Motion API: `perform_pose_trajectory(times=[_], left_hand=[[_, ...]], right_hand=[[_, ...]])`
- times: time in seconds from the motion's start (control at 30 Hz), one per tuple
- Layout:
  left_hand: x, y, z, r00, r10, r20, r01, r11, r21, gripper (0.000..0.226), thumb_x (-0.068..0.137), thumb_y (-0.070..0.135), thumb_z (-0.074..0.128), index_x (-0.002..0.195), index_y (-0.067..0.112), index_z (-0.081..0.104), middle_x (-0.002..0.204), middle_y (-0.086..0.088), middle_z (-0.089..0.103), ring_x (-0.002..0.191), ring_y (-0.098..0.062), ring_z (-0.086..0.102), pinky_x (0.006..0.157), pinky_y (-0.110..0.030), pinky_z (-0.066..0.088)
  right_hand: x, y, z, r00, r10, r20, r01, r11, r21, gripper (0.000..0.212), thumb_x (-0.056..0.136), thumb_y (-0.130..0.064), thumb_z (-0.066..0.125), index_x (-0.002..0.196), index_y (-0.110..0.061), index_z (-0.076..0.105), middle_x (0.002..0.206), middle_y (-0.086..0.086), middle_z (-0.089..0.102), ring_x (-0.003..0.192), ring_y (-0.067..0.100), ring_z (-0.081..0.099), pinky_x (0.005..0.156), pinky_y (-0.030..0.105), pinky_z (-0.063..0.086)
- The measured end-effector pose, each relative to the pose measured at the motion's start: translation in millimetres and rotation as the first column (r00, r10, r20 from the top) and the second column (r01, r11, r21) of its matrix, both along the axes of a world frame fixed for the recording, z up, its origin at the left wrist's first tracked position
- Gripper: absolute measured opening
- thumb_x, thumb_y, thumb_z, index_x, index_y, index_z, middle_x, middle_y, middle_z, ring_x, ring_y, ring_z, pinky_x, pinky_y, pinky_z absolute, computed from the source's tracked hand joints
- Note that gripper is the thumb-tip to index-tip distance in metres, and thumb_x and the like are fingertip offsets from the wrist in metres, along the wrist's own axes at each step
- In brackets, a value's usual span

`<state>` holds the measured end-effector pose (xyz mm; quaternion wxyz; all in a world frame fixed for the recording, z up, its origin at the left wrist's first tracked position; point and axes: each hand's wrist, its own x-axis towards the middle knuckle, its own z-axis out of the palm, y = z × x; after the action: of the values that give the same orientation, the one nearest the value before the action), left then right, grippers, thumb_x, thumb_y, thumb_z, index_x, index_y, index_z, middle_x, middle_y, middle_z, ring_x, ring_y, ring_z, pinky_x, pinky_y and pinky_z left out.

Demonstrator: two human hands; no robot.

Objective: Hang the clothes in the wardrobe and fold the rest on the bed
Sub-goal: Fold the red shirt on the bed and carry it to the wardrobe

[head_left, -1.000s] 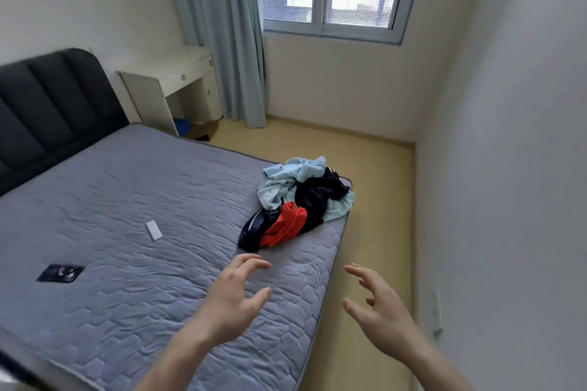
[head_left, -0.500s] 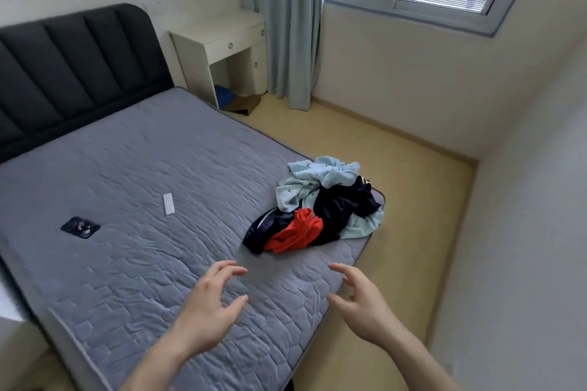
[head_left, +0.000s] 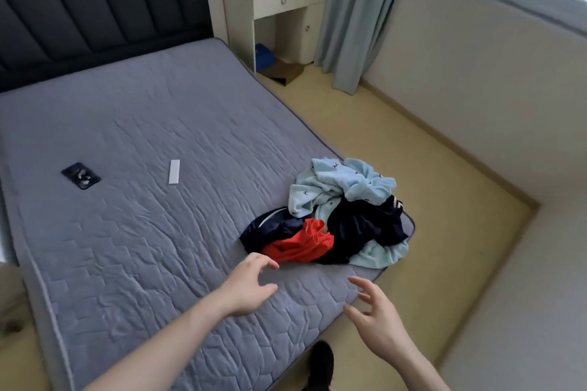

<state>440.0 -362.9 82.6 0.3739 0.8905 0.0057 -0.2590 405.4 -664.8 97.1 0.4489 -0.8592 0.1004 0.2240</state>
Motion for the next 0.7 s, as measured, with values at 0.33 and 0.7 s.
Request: perform_pose_trajectory(times=[0.33,0.7], left_hand=[[155.5,-93.7,-147.3,0.986,0.06,-0.153,-0.042,0.992,0.115,0.041,0.088,0.028,0.068,0.129,0.029,0.063,0.137,0.005,0.048,0.124,-0.012,0.055,0.11,-0.027,0.041],[243.1,-160.0,-326.8,0.95,0.148,-0.274,-0.111,0.983,0.147,0.052,0.083,0.033,0.068,0.133,0.044,0.062,0.171,-0.002,0.006,0.155,-0.03,0.009,0.124,-0.036,0.013]], right_hand=[[168.3,-55.9,-127.0,0.993,0.039,-0.109,-0.04,0.999,-0.003,0.048,0.096,-0.016,0.066,0.138,-0.036,0.054,0.14,-0.019,0.054,0.124,0.007,0.055,0.102,0.031,0.048],[229.5,-85.8,-273.8,0.987,0.082,-0.14,-0.087,0.996,-0.031,0.047,0.094,-0.013,0.065,0.132,-0.038,0.056,0.132,-0.024,0.056,0.115,-0.006,0.055,0.096,0.024,0.048]])
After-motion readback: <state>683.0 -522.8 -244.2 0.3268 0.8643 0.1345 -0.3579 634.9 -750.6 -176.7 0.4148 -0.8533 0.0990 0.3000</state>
